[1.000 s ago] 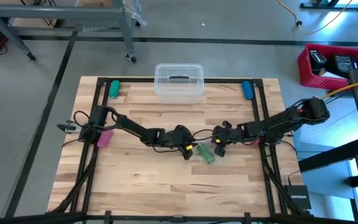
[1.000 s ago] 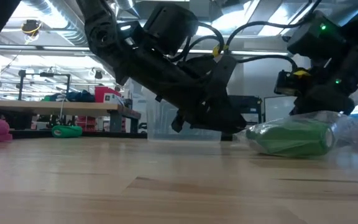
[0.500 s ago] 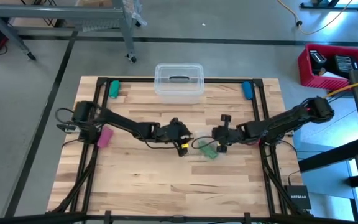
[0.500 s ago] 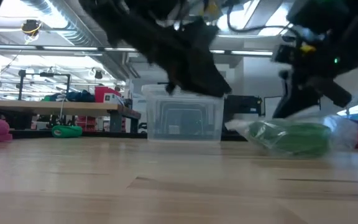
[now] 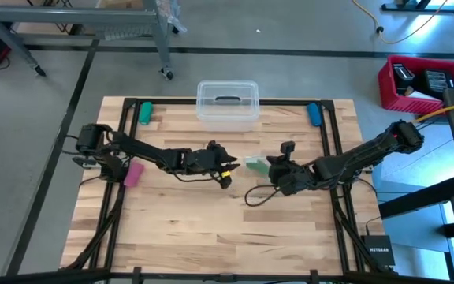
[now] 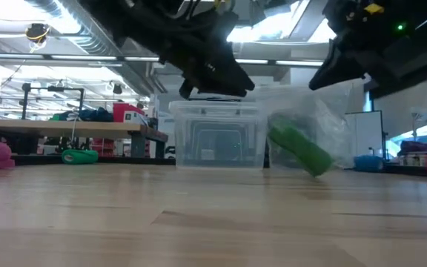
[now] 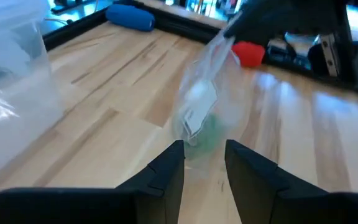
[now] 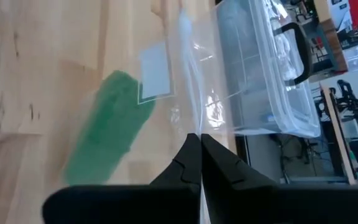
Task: Roll bandage
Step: Close the transparent zip bag
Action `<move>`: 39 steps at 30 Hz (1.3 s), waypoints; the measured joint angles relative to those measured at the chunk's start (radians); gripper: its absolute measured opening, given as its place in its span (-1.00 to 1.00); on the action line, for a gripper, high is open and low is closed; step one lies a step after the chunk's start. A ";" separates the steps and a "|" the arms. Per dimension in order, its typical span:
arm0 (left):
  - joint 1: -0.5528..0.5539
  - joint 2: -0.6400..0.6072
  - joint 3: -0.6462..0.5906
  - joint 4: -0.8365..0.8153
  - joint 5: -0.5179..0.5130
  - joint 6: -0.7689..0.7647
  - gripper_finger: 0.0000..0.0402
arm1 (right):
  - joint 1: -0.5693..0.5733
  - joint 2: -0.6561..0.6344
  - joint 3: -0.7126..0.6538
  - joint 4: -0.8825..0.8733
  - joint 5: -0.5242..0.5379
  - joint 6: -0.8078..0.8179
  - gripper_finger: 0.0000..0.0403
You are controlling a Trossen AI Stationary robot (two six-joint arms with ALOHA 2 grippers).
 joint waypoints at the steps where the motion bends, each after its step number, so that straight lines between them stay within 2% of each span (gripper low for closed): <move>1: 0.002 0.001 -0.023 0.042 0.005 -0.010 -0.46 | 0.006 0.000 0.001 -0.004 0.004 0.005 -0.99; 4: 0.004 0.001 -0.069 0.140 0.008 0.025 -0.46 | 0.024 -0.004 0.002 -0.027 0.006 0.017 -0.99; 13: 0.014 0.024 -0.075 0.165 0.011 0.270 -0.46 | 0.028 -0.004 0.002 -0.007 -0.011 0.018 -0.99; 20: 0.017 0.035 -0.075 0.229 0.012 0.386 -0.46 | 0.027 -0.004 0.002 -0.005 -0.020 0.036 -0.99; 31: 0.066 0.058 -0.075 0.291 0.145 0.404 -0.46 | 0.027 -0.004 0.002 0.006 -0.020 0.036 -0.98; 39: 0.067 0.058 -0.073 0.305 0.172 0.415 -0.46 | 0.027 -0.004 0.002 0.006 -0.020 0.035 -0.98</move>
